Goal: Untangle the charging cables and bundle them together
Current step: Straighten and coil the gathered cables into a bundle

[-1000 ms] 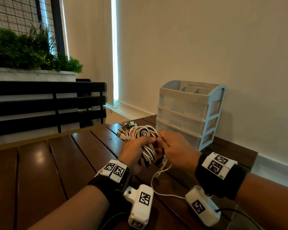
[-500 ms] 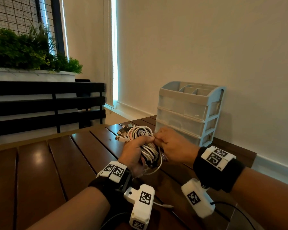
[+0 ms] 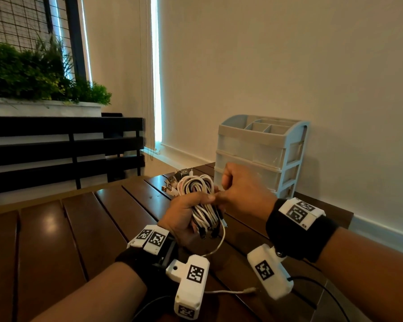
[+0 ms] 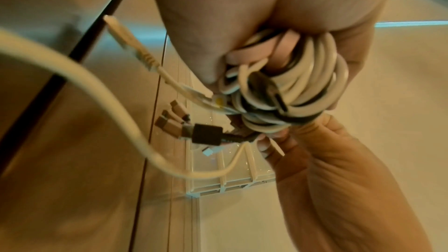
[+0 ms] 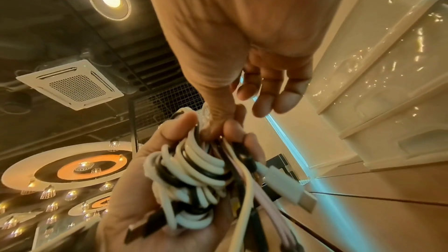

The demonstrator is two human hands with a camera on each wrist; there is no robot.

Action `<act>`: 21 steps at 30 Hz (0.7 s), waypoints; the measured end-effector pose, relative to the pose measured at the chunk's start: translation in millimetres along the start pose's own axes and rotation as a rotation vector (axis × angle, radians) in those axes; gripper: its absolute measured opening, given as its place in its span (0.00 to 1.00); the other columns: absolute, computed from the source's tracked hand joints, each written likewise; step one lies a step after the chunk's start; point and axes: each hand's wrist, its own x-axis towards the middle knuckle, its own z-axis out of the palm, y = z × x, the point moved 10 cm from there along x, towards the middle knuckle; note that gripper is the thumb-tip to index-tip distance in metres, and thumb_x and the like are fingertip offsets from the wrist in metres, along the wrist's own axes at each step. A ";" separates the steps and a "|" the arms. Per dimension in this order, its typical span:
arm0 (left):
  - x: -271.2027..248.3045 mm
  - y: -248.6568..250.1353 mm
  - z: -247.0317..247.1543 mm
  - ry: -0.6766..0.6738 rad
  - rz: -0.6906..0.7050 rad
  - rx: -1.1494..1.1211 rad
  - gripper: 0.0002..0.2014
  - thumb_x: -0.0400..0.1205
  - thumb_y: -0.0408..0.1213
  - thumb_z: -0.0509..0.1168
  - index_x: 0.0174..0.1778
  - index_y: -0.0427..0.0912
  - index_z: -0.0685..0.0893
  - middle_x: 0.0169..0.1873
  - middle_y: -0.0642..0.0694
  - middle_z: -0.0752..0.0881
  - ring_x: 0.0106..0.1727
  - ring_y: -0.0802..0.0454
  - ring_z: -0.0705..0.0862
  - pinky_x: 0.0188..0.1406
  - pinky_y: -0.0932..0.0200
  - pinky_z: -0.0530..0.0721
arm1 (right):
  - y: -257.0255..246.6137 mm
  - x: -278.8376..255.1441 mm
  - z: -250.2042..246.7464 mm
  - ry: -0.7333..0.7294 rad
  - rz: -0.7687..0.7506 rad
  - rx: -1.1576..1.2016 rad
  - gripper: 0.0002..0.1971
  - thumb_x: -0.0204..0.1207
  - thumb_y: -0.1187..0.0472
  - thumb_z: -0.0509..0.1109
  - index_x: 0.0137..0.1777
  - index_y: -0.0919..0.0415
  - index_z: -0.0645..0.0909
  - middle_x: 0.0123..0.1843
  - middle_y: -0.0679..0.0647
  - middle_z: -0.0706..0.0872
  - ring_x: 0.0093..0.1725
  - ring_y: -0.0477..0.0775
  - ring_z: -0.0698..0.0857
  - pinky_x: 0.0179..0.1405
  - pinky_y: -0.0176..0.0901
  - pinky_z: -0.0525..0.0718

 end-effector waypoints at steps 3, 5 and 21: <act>-2.4 4.6 3.1 -0.014 0.005 -0.032 0.20 0.66 0.29 0.67 0.55 0.30 0.79 0.39 0.35 0.83 0.38 0.42 0.85 0.38 0.51 0.86 | 6.8 -4.0 15.0 -0.143 0.032 0.275 0.14 0.70 0.61 0.78 0.51 0.56 0.77 0.47 0.55 0.86 0.46 0.53 0.87 0.48 0.50 0.90; -2.9 9.5 7.3 -0.033 0.021 -0.088 0.18 0.68 0.31 0.66 0.54 0.30 0.80 0.41 0.35 0.83 0.40 0.42 0.85 0.42 0.48 0.85 | 8.8 -9.8 24.5 -0.282 0.073 0.518 0.19 0.73 0.64 0.75 0.62 0.56 0.76 0.58 0.56 0.85 0.57 0.55 0.86 0.59 0.54 0.87; -10.8 3.9 16.1 -0.025 -0.056 0.027 0.16 0.64 0.29 0.65 0.47 0.28 0.79 0.31 0.34 0.79 0.25 0.43 0.82 0.22 0.58 0.83 | 8.6 -5.2 38.3 -0.334 0.123 0.694 0.26 0.75 0.40 0.62 0.59 0.63 0.82 0.55 0.69 0.85 0.49 0.63 0.84 0.45 0.53 0.82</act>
